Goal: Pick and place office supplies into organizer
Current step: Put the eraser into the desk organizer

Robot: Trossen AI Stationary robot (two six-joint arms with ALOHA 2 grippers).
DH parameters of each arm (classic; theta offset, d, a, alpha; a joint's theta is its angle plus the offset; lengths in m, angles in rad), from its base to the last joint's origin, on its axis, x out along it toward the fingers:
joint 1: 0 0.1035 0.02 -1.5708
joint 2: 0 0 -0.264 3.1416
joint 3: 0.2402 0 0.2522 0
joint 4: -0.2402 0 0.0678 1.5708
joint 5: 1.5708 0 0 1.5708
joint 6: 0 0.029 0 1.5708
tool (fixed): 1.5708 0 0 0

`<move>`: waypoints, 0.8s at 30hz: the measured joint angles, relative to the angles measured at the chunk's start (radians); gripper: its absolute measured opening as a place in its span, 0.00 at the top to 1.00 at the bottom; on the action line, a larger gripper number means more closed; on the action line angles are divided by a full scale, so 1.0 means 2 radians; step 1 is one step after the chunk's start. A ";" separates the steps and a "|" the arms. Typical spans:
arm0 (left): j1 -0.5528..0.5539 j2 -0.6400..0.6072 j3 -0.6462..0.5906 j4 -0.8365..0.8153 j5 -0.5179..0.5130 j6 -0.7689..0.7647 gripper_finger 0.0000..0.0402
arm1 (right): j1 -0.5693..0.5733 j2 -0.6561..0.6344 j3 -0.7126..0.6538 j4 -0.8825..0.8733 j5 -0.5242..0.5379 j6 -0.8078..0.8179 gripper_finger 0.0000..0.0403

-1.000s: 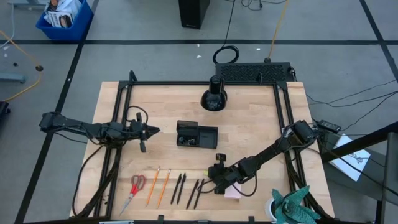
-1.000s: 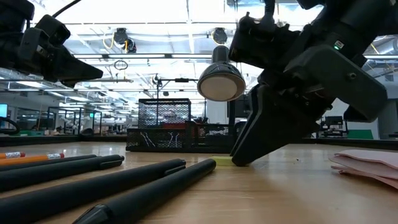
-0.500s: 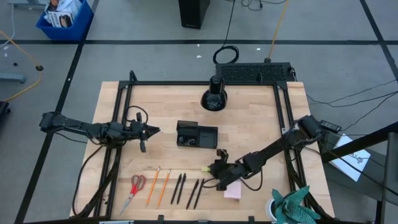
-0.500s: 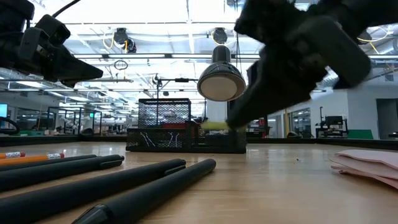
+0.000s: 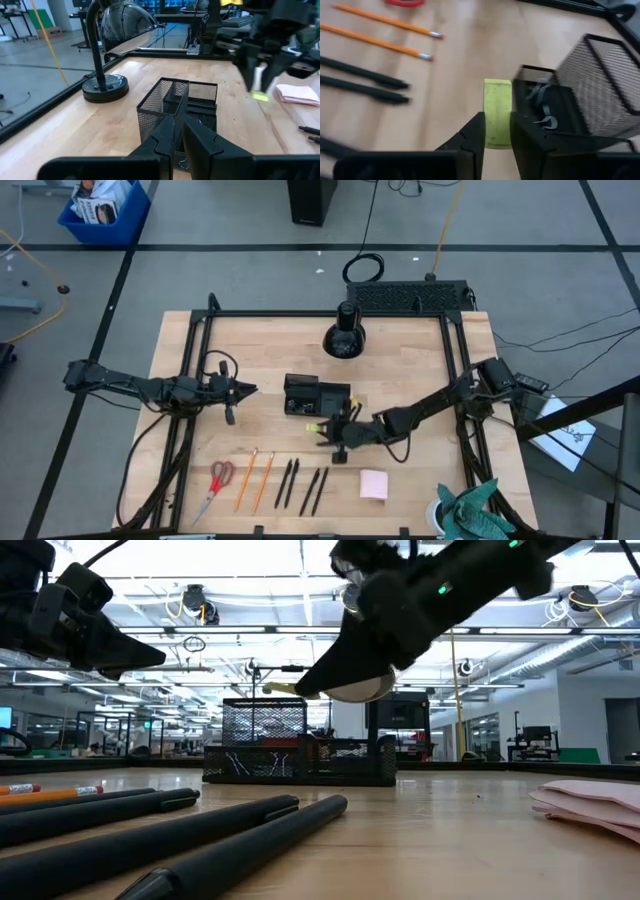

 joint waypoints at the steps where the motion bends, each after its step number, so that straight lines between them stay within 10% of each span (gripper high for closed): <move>1: 0.000 0.000 0.000 0.000 0.000 0.004 0.90 | -0.007 0.000 0.000 0.001 0.000 -0.004 0.81; 24: 0.000 0.000 0.000 -0.003 0.000 0.016 0.90 | -0.107 0.063 0.067 0.001 -0.072 -0.048 0.81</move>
